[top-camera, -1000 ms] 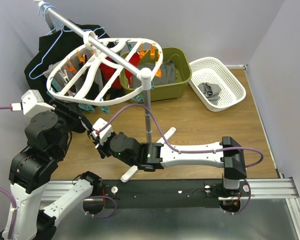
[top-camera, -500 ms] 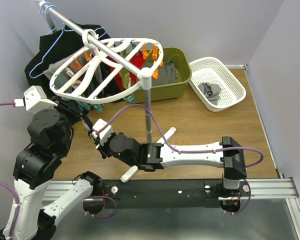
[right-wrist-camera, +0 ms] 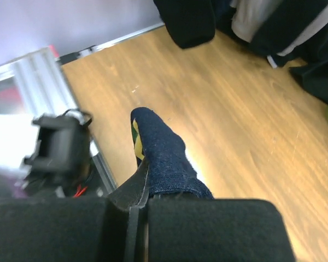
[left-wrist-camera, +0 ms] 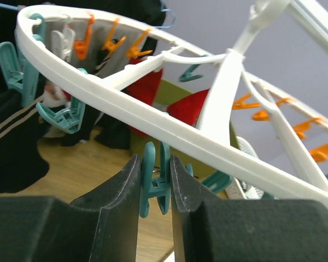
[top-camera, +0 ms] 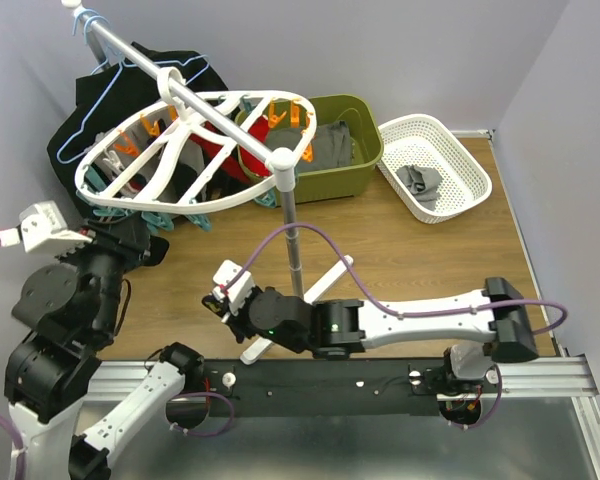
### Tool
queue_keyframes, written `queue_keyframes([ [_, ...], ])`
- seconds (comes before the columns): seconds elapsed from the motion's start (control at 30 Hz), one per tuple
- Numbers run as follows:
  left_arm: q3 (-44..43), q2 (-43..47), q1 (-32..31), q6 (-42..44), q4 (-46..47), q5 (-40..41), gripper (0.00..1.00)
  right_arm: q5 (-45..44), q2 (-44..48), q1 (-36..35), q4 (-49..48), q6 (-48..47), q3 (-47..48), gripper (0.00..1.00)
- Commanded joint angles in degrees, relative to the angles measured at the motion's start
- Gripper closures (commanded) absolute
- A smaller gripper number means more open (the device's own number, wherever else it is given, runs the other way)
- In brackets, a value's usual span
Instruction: Remove the socks clipped to the hanger
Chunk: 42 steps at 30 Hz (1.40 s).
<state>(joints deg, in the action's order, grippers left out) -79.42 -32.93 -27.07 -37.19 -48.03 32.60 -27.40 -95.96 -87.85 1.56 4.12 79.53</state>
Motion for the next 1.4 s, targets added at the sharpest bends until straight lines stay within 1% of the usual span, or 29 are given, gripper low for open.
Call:
queue_keyframes([
  [0.0, 1.9, 6.0, 0.0, 2.8, 5.7, -6.0, 1.0, -0.7, 9.1, -2.4, 4.8, 4.8, -5.2, 0.99],
  [0.13, 2.6, 7.7, 0.0, 3.4, 8.4, -9.7, 1.0, -2.1, 14.7, -2.6, 8.5, 9.8, -9.5, 0.99],
  [0.27, 2.9, 8.4, -0.1, 3.5, 10.1, -12.4, 1.0, -5.4, 19.7, -2.5, 15.0, 13.1, -12.4, 0.99],
  [0.4, 2.9, 9.4, 0.0, 4.0, 12.1, -14.1, 1.0, -12.6, 24.8, -2.5, 22.4, 18.7, -14.2, 0.99],
  [0.43, 2.8, 9.4, 0.0, 4.0, 12.4, -14.6, 1.0, -14.2, 25.7, -2.5, 24.2, 21.7, -14.4, 0.99],
  [0.47, 2.8, 9.8, 0.0, 4.1, 12.7, -15.0, 1.0, -15.8, 27.7, -2.5, 28.5, 23.6, -14.5, 0.99],
  [0.53, 2.8, 10.0, 0.0, 4.2, 13.5, -15.8, 1.0, -19.3, 29.7, -2.5, 31.6, 28.2, -14.9, 0.99],
  [0.57, 2.8, 10.3, -0.1, 4.1, 13.8, -16.2, 1.0, -20.7, 30.8, -2.5, 35.1, 30.3, -15.3, 0.99],
  [0.63, 2.7, 10.6, 0.0, 4.0, 14.5, -16.7, 1.0, -24.6, 32.9, -2.5, 39.0, 34.5, -15.4, 0.99],
  [0.67, 2.8, 10.9, 0.0, 4.0, 14.8, -17.6, 1.0, -25.9, 33.2, -2.5, 43.3, 39.1, -15.3, 0.99],
  [0.7, 2.8, 11.0, 0.0, 3.8, 15.4, -18.2, 1.0, -28.1, 33.5, -2.5, 45.6, 41.6, -15.3, 0.99],
  [0.83, 3.0, 11.5, -0.1, 2.7, 16.6, -20.7, 1.0, -32.1, 32.2, -1.3, 55.9, 52.8, -14.4, 0.99],
  [0.87, 3.2, 11.7, -0.1, 2.1, 16.7, -21.9, 1.0, -32.4, 32.0, 0.2, 58.5, 56.7, -14.5, 0.99],
  [0.93, 3.5, 11.9, -0.1, 1.4, 16.5, -22.9, 1.0, -31.1, 32.2, 2.6, 58.2, 57.1, -15.8, 0.99],
  [0.97, 3.9, 12.2, -0.1, 1.1, 16.5, -24.1, 1.0, -30.1, 32.4, 6.3, 56.5, 56.3, -16.2, 0.99],
  [1.03, 4.4, 12.6, -0.1, -0.2, 16.1, -25.1, 1.0, -26.8, 32.8, 10.4, 53.8, 54.4, -17.9, 0.99],
  [1.07, 4.9, 12.8, 0.0, -0.5, 15.9, -26.0, 1.0, -26.0, 33.6, 14.1, 50.9, 52.1, -18.5, 0.99],
  [1.13, 5.4, 13.3, -0.1, -1.7, 15.6, -26.7, 1.0, -23.8, 34.3, 17.5, 48.3, 49.9, -19.2, 0.99],
  [1.17, 5.8, 13.6, -0.1, -2.1, 15.6, -27.1, 1.0, -22.9, 35.2, 21.5, 46.8, 47.2, -19.9, 0.99],
  [1.23, 6.1, 14.1, -0.1, -2.9, 15.5, -27.5, 1.0, -18.0, 35.7, 26.7, 41.1, 43.0, -20.4, 0.99],
  [1.27, 6.5, 14.3, -0.1, -3.1, 15.6, -27.8, 1.0, -15.6, 35.5, 32.6, 37.7, 38.6, -20.1, 0.99],
  [1.3, 6.6, 14.6, -0.1, -3.4, 15.6, -28.0, 1.0, -13.1, 34.4, 35.9, 36.4, 36.7, -19.6, 0.99],
  [1.33, 6.7, 14.6, 0.0, -3.9, 15.6, -28.2, 1.0, -8.2, 33.3, 39.2, 35.4, 34.8, -18.9, 0.99],
  [1.37, 7.0, 14.6, 0.0, -4.0, 15.6, -28.8, 1.0, -6.1, 32.2, 45.3, 34.4, 31.7, -18.1, 0.99],
])
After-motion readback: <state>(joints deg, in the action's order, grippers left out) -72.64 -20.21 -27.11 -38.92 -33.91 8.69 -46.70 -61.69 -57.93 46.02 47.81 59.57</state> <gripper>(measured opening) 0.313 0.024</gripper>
